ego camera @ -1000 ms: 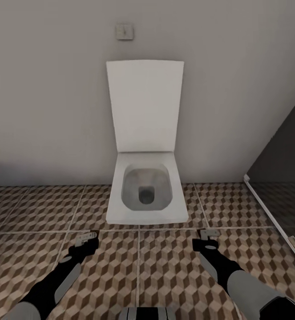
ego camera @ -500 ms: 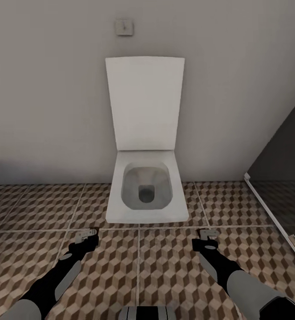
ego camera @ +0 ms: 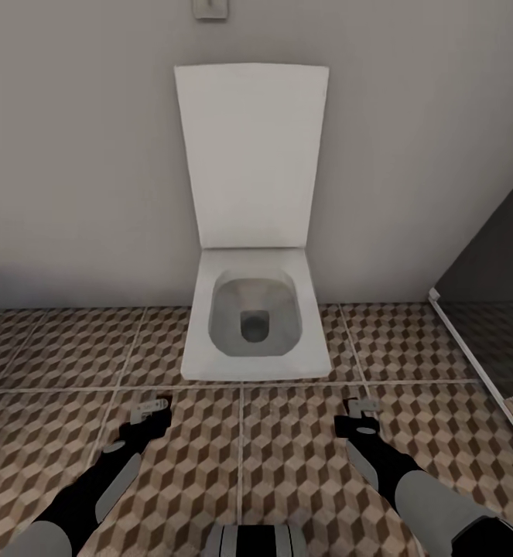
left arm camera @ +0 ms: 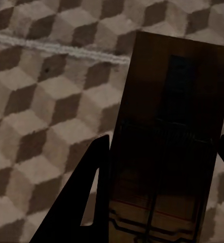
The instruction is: Take the four mousetraps from the cabinet in the bathroom and place them on the bathroom floor. Make sure all four end up on the same floor surface, and ensure that at least two of them are either under or directly next to the same bathroom sink.
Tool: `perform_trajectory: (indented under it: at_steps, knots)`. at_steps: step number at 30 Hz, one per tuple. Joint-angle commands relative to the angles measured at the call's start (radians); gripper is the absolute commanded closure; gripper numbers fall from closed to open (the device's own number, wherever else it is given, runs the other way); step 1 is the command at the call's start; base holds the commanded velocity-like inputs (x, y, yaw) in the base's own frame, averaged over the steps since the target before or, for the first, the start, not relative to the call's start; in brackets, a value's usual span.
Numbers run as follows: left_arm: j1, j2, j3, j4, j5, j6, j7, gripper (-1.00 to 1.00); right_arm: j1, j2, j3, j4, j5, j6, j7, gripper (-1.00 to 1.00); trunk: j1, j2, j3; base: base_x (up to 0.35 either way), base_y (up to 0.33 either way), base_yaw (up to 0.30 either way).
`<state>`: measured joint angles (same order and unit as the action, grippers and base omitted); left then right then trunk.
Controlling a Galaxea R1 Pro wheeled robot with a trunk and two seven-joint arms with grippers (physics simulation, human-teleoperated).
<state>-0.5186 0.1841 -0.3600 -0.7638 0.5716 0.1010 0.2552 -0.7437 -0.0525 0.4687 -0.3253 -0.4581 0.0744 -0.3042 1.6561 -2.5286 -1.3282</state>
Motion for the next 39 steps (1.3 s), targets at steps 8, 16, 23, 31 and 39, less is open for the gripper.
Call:
perform_trajectory:
  at_steps: [8, 16, 23, 31, 39]
  knots:
    - [-0.001, 0.002, -0.007, -0.002, 0.005, 0.003, 0.013, 1.00, 0.000, -0.001, 0.006, -0.003, -0.005, 0.003, -0.006, 1.00, 0.003, -0.002, -0.032, 0.000, 0.000, 0.000]
    - [-0.001, 0.002, -0.007, -0.003, 0.005, 0.003, 0.013, 1.00, 0.000, 0.000, 0.007, -0.003, -0.005, -0.026, -0.005, 1.00, 0.007, -0.004, -0.063, 0.000, 0.000, 0.000]
    - [-0.001, 0.002, -0.007, -0.003, 0.005, 0.003, 0.013, 1.00, 0.000, 0.000, 0.008, -0.003, -0.005, -0.034, -0.004, 1.00, 0.010, -0.006, -0.090, 0.000, 0.000, 0.000]
    - [-0.001, 0.002, -0.007, -0.003, 0.005, 0.002, 0.013, 1.00, 0.000, 0.000, 0.008, -0.003, -0.005, -0.034, -0.005, 1.00, 0.014, -0.008, -0.121, 0.000, 0.000, 0.000]
    - [-0.001, 0.003, -0.007, -0.004, 0.005, 0.002, 0.013, 1.00, 0.000, 0.000, 0.008, -0.003, -0.004, -0.034, -0.004, 1.00, 0.015, -0.008, -0.128, 0.000, 0.000, 0.000]
